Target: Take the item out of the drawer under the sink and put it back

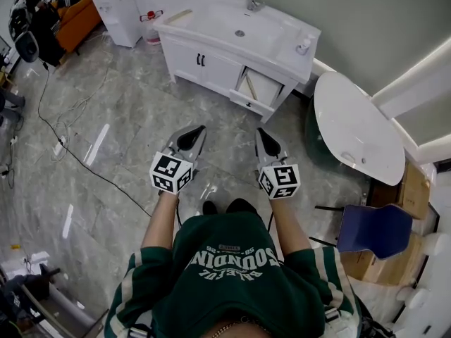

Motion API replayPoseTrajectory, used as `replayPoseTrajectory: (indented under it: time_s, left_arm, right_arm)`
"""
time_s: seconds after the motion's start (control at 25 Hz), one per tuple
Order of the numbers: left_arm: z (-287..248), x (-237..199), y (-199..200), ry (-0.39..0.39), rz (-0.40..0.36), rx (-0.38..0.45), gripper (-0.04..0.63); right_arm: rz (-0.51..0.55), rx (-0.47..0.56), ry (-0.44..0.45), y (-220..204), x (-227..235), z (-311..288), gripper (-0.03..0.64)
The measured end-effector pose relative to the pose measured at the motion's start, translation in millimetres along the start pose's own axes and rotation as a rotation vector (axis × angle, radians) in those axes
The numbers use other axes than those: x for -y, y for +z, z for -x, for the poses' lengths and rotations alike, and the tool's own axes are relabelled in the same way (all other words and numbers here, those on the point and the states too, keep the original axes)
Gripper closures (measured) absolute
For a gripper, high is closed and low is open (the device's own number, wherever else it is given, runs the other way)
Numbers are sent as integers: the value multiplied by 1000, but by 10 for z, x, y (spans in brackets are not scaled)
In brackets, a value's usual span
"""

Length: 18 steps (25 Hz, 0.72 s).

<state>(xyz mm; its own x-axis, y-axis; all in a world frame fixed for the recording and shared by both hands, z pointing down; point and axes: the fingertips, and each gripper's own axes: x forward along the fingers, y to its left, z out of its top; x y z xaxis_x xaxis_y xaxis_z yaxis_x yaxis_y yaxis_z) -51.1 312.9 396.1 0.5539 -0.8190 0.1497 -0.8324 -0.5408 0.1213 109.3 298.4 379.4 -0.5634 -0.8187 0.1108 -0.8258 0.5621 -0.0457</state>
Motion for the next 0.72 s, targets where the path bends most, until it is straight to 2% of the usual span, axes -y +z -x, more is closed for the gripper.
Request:
replayPoseTrajectory:
  time_s: [0.32, 0.72]
  left_arm:
    - [74, -239, -68, -10, 18, -8, 546]
    - [-101, -625, -48, -1, 19, -7, 546]
  right_arm:
    - [-14, -58, -14, -237, -134, -106, 614]
    - [-23, -65, -15, -301, -43, -483, 614]
